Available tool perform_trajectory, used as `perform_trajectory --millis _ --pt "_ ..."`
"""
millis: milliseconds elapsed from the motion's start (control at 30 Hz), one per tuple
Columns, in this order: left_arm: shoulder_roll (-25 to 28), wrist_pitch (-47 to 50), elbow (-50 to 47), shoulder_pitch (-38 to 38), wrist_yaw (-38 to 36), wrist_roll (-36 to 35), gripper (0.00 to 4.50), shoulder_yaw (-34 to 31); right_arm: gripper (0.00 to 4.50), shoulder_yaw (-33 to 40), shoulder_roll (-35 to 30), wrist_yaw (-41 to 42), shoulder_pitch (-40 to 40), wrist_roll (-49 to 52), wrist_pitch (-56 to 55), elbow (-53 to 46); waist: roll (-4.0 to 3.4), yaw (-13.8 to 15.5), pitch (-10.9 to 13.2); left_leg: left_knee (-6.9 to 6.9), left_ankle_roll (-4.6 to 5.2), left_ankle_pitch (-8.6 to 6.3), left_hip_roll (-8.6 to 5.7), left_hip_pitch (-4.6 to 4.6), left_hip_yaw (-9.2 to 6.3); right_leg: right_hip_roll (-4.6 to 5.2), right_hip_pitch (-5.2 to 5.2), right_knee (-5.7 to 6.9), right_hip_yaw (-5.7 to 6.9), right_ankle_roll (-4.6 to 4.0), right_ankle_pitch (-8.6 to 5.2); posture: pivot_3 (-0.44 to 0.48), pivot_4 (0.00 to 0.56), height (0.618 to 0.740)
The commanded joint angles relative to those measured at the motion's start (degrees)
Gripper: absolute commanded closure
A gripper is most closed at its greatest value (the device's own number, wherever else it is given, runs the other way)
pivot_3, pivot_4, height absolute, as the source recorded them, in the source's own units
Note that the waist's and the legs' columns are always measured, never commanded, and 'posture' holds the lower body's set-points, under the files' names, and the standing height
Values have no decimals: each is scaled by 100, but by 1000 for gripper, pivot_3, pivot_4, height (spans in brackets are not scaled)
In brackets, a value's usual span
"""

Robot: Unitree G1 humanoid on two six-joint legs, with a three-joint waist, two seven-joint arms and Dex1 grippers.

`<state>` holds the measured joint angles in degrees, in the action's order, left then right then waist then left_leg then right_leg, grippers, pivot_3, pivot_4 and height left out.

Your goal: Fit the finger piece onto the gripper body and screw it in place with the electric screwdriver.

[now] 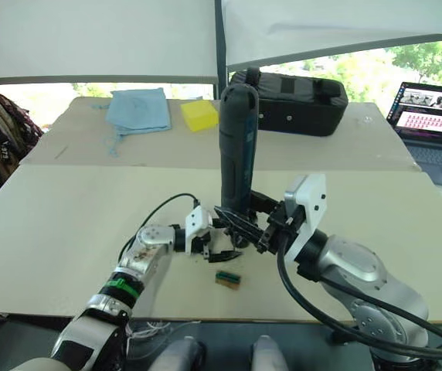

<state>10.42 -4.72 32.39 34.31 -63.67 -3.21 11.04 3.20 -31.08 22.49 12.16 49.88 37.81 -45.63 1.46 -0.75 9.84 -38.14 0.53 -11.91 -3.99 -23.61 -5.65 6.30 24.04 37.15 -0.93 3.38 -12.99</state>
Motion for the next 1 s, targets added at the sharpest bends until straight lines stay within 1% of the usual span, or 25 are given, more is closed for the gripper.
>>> perform_trajectory --millis 33,67,167,267,367,467,600,800,1000 --pt "-33 -98 94 166 133 100 0 128 2585 37 0 121 192 24 -184 -136 0 5 0 0 0 0 -2 0 0 0 -1 0 0 0 0 0 150 740" --pt "-36 -149 168 210 134 108 0 143 2585 22 -11 148 212 12 -184 -117 0 10 0 0 0 0 -4 0 1 0 -1 0 0 0 0 0 150 740" --pt "-116 -278 445 365 144 65 868 129 2585 -13 -79 280 382 -30 -151 -2 0 10 0 -1 0 0 -6 0 1 0 -2 -1 0 0 0 0 150 740" --pt "-196 -457 675 456 154 93 2187 174 2585 -97 -88 350 643 -111 -132 145 0 11 0 -1 0 0 -7 1 2 0 -2 -1 1 1 0 0 150 740" --pt "-274 -520 790 508 174 83 2203 180 2585 -204 -70 320 994 -291 -110 323 0 24 0 -1 1 1 -7 3 1 1 -4 -1 2 0 0 0 150 740" --pt "-300 -598 844 546 176 93 2203 183 2585 -139 -66 158 1586 -176 111 550 -1 28 0 -2 1 1 -6 2 2 4 -4 -1 1 1 1 0 150 740" --pt "-279 -658 963 592 241 115 2203 144 2585 -228 -112 187 1909 -337 176 696 -1 82 0 -2 7 5 -8 1 -1 9 -5 -3 5 4 3 0 150 740" --pt "-273 -713 1011 587 344 135 2203 135 2585 -362 -82 262 2015 -692 59 929 -1 87 -1 -2 9 6 -10 2 0 11 -6 -2 5 6 6 0 150 740" --pt "-298 -660 984 593 406 92 2203 110 2585 -436 -50 409 1975 -824 35 957 -1 87 -1 -2 9 7 -10 1 0 11 -5 -2 4 6 7 0 150 740"
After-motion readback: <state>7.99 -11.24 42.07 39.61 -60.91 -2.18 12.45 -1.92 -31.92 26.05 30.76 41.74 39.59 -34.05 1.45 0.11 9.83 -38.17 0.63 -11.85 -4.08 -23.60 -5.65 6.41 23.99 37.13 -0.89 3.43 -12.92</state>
